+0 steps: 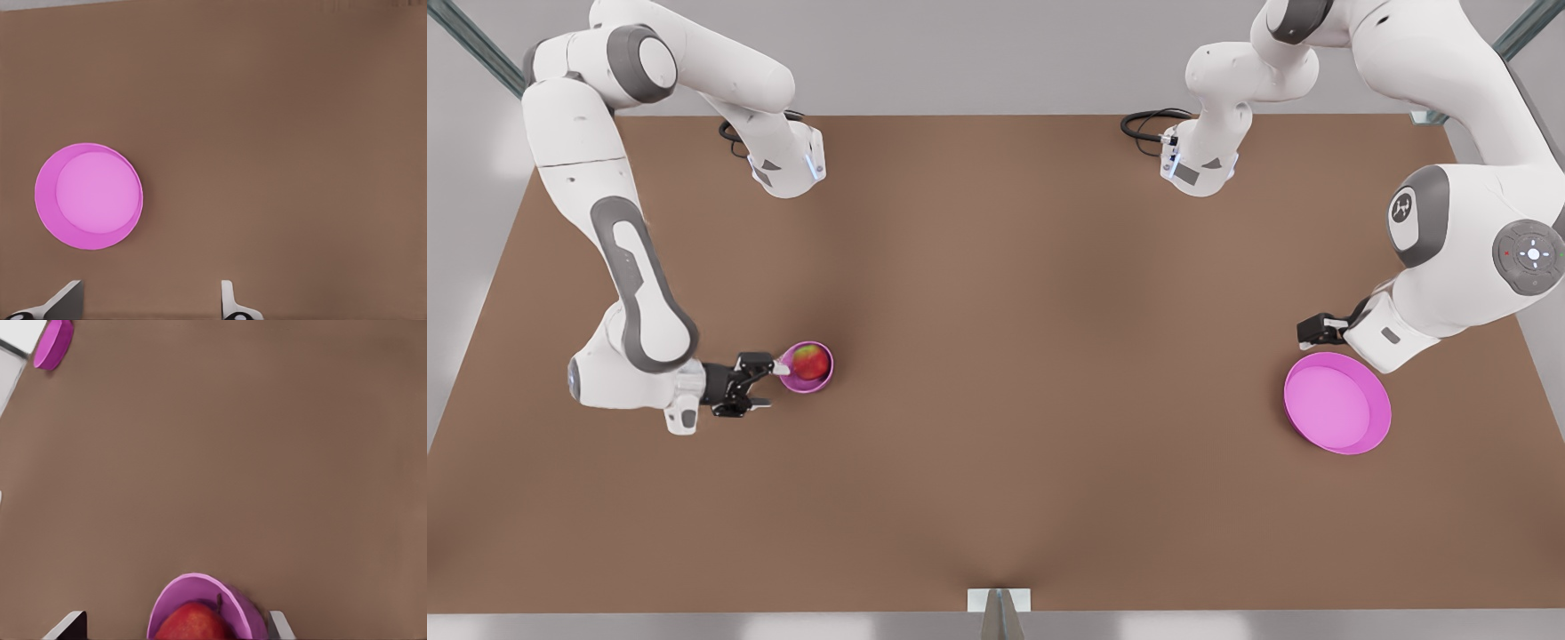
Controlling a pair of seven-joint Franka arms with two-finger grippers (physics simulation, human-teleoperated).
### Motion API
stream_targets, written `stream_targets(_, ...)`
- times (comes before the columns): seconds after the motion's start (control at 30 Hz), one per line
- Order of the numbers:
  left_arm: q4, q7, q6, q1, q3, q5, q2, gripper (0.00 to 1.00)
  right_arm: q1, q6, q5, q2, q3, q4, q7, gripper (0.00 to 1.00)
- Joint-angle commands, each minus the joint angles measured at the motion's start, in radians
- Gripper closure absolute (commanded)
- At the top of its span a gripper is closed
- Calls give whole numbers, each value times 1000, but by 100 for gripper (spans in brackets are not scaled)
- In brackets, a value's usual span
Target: Use the left arm to pick up the apple from the plate, transfer it to the gripper of the right arm, and then use the right arm to place it into the bowl
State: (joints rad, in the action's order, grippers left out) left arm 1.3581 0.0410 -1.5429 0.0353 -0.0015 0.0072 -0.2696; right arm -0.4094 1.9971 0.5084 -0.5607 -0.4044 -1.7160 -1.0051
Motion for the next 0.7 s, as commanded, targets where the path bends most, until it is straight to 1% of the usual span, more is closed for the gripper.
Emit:
stream_targets(0.0,0,-82,1,0,0,0,1,0,4,-167,-177,2,-10,157,313,0)
stream_targets(0.03,0,-82,3,0,0,0,1,0,8,-219,-264,4,-19,259,416,0)
stream_targets(0.07,0,-82,3,0,0,0,1,0,43,-287,-439,18,-36,394,580,0)
stream_targets(0.1,0,-81,0,2,0,0,0,0,69,-297,-554,44,-51,467,692,0)
stream_targets(0.13,0,-79,-2,2,0,0,0,0,74,-333,-573,85,-57,501,730,0)
stream_targets(0.17,0,-79,-2,2,-2,0,-8,0,63,-394,-570,191,-45,498,753,0)
stream_targets(0.2,0,-76,-2,2,-2,0,-8,0,66,-416,-576,216,-42,498,828,0)
stream_targets(0.23,-2,-75,-2,3,-2,0,-8,0,80,-417,-585,270,-25,458,904,0)
stream_targets(0.27,-2,-73,-2,5,-3,0,-8,0,226,-419,-588,321,128,438,956,0)
stream_targets(0.3,-2,-73,-2,8,-5,0,-8,0,391,-417,-587,369,305,395,1066,0)
stream_targets(0.33,-2,-73,0,9,-6,0,-8,0,408,-417,-587,424,312,307,1140,0)
stream_targets(0.37,-5,-73,0,9,-6,0,-8,0,403,-416,-573,459,320,260,1096,0)
stream_targets(0.43,-8,-75,0,9,-6,0,-8,0,383,-408,-562,475,377,256,927,0)
stream_targets(0.47,-8,-75,-2,9,-6,0,-8,0,379,-405,-562,472,377,256,931,0)
stream_targets(0.5,-10,-75,0,11,-6,0,-8,0,359,-406,-525,441,372,265,938,0)
stream_targets(0.57,-10,-76,0,11,-8,0,-8,0,360,-402,-521,397,374,283,945,0)
stream_targets(0.67,-11,-76,0,11,-8,0,-8,0,362,-400,-521,392,374,285,948,0)
